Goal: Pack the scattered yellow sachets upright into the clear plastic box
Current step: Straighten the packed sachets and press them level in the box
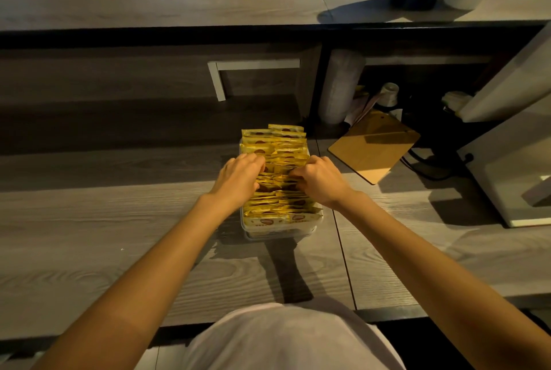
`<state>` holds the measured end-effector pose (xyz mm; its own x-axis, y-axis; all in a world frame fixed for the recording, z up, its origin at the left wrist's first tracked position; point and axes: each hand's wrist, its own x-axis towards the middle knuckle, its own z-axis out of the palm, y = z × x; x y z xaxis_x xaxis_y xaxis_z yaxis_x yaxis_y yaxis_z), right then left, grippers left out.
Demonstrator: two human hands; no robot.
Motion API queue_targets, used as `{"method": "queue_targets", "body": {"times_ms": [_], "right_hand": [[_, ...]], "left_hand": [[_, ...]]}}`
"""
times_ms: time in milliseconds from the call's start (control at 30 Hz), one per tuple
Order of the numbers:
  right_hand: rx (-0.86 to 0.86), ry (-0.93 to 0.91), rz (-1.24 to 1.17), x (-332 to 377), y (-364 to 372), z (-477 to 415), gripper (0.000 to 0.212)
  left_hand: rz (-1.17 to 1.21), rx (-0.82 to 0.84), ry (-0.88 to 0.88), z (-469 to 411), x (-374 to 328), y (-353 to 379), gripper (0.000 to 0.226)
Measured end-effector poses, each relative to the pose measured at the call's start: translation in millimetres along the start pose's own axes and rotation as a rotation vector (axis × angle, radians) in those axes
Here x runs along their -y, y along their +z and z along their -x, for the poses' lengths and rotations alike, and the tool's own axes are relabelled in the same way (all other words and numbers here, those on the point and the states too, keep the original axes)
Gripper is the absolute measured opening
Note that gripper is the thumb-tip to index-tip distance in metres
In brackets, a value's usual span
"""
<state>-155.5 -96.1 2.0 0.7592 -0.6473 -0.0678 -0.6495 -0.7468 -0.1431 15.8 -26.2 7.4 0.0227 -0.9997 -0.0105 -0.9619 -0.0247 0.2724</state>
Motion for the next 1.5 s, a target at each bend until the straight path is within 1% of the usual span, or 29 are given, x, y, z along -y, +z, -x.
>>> {"method": "queue_targets", "body": {"times_ms": [100,233,300,467,567,700,800,867,933,1000,1067,1133,1200,1300,1400,1500], "right_hand": [[0.031,0.016,0.038,0.9,3.4,-1.5,0.03],[0.065,0.018,0.051,2.7,6.3,-3.5,0.03],[0.078,0.031,0.033,2.4,6.3,-4.3,0.031],[0.084,0.073,-0.079,-1.5,-4.0,-10.4,0.036],[0.128,0.073,-0.125,-5.9,-9.0,-14.5,0.037],[0.177,0.02,-0.046,-5.5,-2.7,-6.9,0.036],[0.194,-0.013,-0.044,-4.8,-2.3,-2.5,0.034],[0.149,-0.012,-0.176,-5.6,-5.9,-1.7,0.03],[0.025,0.056,-0.32,-7.2,-10.4,-2.5,0.026],[-0.107,0.114,-0.285,-8.3,-13.4,-4.5,0.025],[-0.129,0.108,-0.208,-8.0,-13.1,-7.8,0.029],[-0.078,0.088,-0.164,-7.0,-9.9,-10.4,0.036],[-0.065,0.079,-0.113,-6.8,-7.2,-12.1,0.037],[-0.089,0.046,-0.029,-7.1,-8.5,-13.4,0.033],[-0.093,0.042,-0.023,-7.6,-9.8,-17.1,0.032],[-0.083,0.024,-0.008,-8.3,-10.5,-20.6,0.03]], "left_hand": [[0.028,0.037,0.019,3.9,0.0,3.6,0.029],[-0.001,0.174,-0.012,0.5,4.5,4.5,0.034],[-0.015,0.227,-0.014,-3.6,5.3,4.9,0.032],[0.05,0.27,-0.025,-14.0,6.1,-5.6,0.026],[0.096,0.324,-0.01,-16.5,7.1,-13.1,0.021],[0.083,0.38,0.021,-10.7,2.7,-6.0,0.03],[0.166,0.394,0.008,-10.1,2.7,-7.4,0.03],[0.252,0.323,-0.023,-9.8,1.1,-12.6,0.026],[0.254,0.149,-0.067,-11.1,-0.1,-16.7,0.022],[0.183,0.032,-0.091,-13.1,0.1,-17.6,0.023],[0.087,0.038,-0.069,-14.9,1.6,-16.3,0.033],[0.008,0.064,-0.046,-16.5,2.6,-11.9,0.039],[-0.033,0.051,-0.043,-18.2,3.8,-8.0,0.036],[-0.077,0.042,-0.052,-21.8,7.3,-5.1,0.029],[-0.102,0.083,-0.042,-26.8,9.7,-4.8,0.031],[-0.163,0.052,0.007,-28.0,7.8,-3.1,0.028]]}}
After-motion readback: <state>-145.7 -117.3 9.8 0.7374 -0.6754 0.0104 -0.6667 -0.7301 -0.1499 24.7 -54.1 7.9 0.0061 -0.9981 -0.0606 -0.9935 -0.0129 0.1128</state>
